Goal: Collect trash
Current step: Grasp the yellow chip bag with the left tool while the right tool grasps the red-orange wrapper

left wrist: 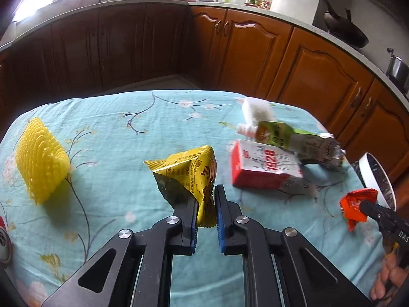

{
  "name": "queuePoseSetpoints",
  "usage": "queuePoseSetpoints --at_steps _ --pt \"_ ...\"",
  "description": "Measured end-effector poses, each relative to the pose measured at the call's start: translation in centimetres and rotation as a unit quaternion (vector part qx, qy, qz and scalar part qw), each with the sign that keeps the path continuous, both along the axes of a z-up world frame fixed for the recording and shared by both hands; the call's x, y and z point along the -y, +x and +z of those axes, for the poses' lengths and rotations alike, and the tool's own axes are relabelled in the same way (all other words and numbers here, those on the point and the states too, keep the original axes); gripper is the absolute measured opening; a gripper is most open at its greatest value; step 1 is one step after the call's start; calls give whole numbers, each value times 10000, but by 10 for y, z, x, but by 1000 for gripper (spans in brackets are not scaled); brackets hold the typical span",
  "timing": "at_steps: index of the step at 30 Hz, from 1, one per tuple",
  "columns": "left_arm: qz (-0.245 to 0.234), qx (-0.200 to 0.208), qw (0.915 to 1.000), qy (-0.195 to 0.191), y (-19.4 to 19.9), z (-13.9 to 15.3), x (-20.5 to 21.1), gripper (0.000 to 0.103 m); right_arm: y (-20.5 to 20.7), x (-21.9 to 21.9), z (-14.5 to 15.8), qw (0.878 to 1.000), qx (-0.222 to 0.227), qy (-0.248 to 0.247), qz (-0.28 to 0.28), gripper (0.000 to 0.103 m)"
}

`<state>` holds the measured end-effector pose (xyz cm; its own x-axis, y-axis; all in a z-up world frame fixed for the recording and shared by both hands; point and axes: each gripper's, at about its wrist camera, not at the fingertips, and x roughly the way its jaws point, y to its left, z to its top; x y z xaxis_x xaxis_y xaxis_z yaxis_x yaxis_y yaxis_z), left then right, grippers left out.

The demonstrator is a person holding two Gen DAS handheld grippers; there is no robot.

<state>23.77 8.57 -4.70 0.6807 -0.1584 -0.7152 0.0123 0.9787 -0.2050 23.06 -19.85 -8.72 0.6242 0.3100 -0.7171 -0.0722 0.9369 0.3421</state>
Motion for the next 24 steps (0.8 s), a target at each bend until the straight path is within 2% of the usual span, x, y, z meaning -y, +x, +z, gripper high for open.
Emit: queuePoseSetpoints --at_steps 7,14,24 --pt "-656 182 9963 -524 -36 19 48 10 -24 24 15 9994 151 258 -171 12" --pt "-1320 203 9891 -625 -52 29 97 10 -46 58 23 9980 242 305 -505 11" --pt "-1943 132 9787 -650 -42 28 159 10 -76 114 34 9936 386 270 -1030 11"
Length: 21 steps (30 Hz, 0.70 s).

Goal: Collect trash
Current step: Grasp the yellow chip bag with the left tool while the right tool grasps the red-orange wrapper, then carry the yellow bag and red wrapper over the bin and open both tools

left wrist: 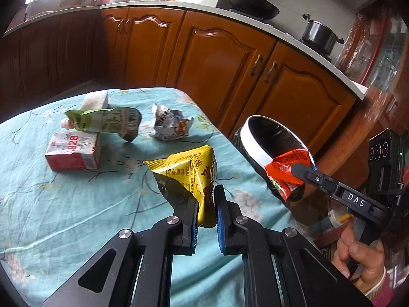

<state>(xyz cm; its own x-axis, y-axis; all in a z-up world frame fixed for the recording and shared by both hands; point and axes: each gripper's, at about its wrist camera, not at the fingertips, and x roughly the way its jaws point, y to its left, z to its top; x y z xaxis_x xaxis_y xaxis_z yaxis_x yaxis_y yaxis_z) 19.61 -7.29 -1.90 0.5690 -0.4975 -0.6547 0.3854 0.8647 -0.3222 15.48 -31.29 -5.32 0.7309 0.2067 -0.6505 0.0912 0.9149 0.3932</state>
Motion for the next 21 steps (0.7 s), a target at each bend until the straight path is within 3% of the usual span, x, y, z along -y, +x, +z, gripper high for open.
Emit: queuePoseSetpoints --at_steps 21 --pt "-767 64 9969 190 41 1 98 10 -21 91 10 9965 159 -55 -814 11"
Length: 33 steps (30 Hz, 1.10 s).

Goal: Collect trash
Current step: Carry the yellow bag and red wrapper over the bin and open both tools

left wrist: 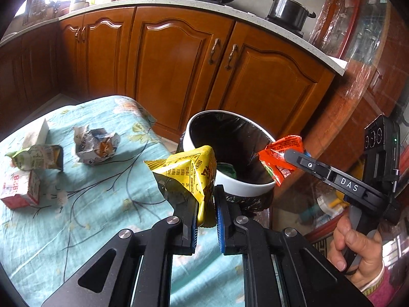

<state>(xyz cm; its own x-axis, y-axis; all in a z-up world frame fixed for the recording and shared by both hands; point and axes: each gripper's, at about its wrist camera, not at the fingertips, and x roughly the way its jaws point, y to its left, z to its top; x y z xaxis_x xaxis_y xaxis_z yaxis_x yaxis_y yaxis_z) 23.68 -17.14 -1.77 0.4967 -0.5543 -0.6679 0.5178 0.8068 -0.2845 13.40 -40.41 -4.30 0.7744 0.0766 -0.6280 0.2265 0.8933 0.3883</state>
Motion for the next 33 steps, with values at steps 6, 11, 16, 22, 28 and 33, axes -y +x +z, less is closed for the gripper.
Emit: queuePoseSetpoints --at_steps 6,11,16,22,28,33 --pt "-150 -39 9999 20 16 -1 27 10 2 14 0 9999 -44 -51 -79 11" --pt "-295 -12 9995 88 32 1 54 10 13 24 0 9998 -107 -120 -93 11" --pt "-378 -154 9990 158 53 -3 72 11 21 34 -1 9996 -165 -188 -117 11" --pt "-446 -189 9981 378 70 -11 97 11 29 45 -5 9993 -278 -216 -142 11" --pt "-485 -302 9971 501 84 -20 114 11 37 52 -13 9988 -407 -224 -133 11" --pt "-549 -392 9962 552 91 -27 128 14 42 56 -17 9986 -476 -210 -125 11"
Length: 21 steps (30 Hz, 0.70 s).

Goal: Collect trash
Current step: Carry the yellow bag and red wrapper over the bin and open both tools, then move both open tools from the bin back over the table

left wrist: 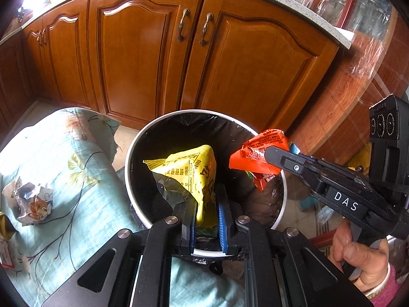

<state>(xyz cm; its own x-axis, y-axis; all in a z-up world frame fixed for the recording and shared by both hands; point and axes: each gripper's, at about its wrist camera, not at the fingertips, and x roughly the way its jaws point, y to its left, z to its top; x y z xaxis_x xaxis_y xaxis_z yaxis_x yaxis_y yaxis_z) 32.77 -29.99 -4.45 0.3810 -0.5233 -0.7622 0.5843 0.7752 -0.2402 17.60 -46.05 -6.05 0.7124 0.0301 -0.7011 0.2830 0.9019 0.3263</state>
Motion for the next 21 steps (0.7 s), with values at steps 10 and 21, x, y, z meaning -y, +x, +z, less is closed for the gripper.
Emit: queuePoseSetpoints --at_steps 10,21 --pt "192 -18 9998 -82 -6 0 -9 48 0 8 -5 9996 -1 274 -53 48" --pt "756 21 9961 -447 -45 4 -75 57 -20 -13 5 9978 365 539 -88 76"
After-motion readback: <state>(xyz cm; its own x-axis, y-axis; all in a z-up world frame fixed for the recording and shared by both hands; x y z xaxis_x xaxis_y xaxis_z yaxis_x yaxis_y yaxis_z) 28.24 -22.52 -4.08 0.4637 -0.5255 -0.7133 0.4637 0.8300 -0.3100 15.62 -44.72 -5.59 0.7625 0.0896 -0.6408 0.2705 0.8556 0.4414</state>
